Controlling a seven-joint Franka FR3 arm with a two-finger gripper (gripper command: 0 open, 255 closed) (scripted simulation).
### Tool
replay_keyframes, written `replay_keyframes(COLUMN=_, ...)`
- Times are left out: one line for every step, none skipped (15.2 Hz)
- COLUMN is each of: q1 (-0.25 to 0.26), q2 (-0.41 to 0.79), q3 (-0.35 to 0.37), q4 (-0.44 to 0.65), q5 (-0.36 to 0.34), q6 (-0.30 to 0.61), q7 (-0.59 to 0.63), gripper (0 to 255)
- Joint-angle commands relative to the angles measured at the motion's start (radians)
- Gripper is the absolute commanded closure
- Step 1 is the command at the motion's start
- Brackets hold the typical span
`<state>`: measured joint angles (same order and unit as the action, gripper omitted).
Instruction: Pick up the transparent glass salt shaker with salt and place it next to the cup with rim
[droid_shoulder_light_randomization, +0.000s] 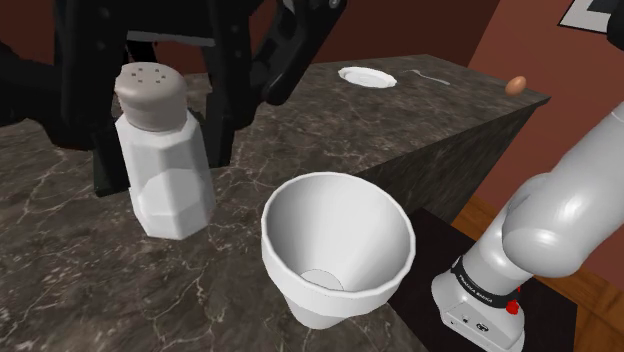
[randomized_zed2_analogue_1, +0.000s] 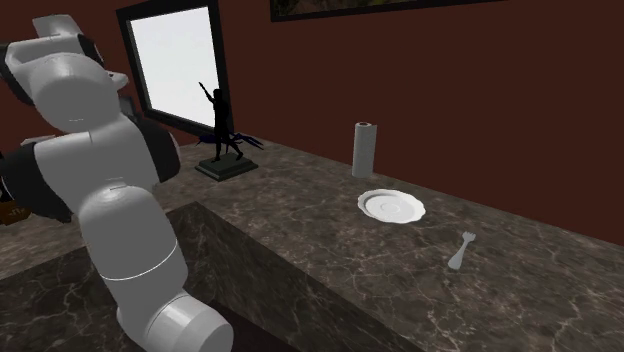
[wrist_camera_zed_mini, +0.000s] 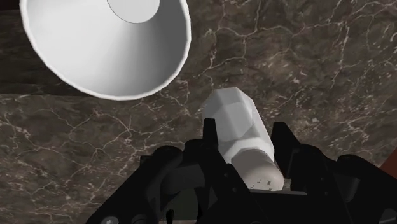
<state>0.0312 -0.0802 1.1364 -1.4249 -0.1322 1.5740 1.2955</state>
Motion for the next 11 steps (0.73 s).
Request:
replay_keyframes(q1=-0.004, q2=-0.037, q3=-0.026, q4=-0.048, q5=0.038, q6=0.037, q7=-0.021, gripper=255)
replay_keyframes(q1=-0.002, q2=-0.051, q3=-0.037, q4=-0.071, q5=0.052, q6=0.053, q7=-0.028, gripper=255)
replay_keyframes(q1=0.0, q2=-0.064, q3=-0.047, q4=-0.092, q5=0.065, q6=0.069, q7=-0.034, gripper=255)
replay_keyframes(q1=0.001, q2=-0.076, q3=-0.055, q4=-0.113, q5=0.076, q6=0.084, q7=-0.039, gripper=255)
replay_keyframes(q1=0.004, q2=-0.087, q3=-0.064, q4=-0.134, q5=0.086, q6=0.099, q7=-0.044, gripper=255)
replay_keyframes(q1=0.006, q2=-0.097, q3=-0.071, q4=-0.154, q5=0.095, q6=0.114, q7=-0.048, gripper=255)
replay_keyframes(q1=0.009, q2=-0.107, q3=-0.078, q4=-0.173, q5=0.104, q6=0.129, q7=-0.052, gripper=255)
replay_keyframes(q1=0.012, q2=-0.115, q3=-0.084, q4=-0.192, q5=0.111, q6=0.144, q7=-0.056, gripper=255)
replay_keyframes(q1=0.015, q2=-0.123, q3=-0.09, q4=-0.211, q5=0.118, q6=0.158, q7=-0.059, gripper=255)
replay_keyframes(q1=0.017, q2=-0.13, q3=-0.094, q4=-0.229, q5=0.124, q6=0.172, q7=-0.061, gripper=255)
replay_keyframes(q1=0.02, q2=-0.137, q3=-0.099, q4=-0.247, q5=0.13, q6=0.186, q7=-0.063, gripper=255)
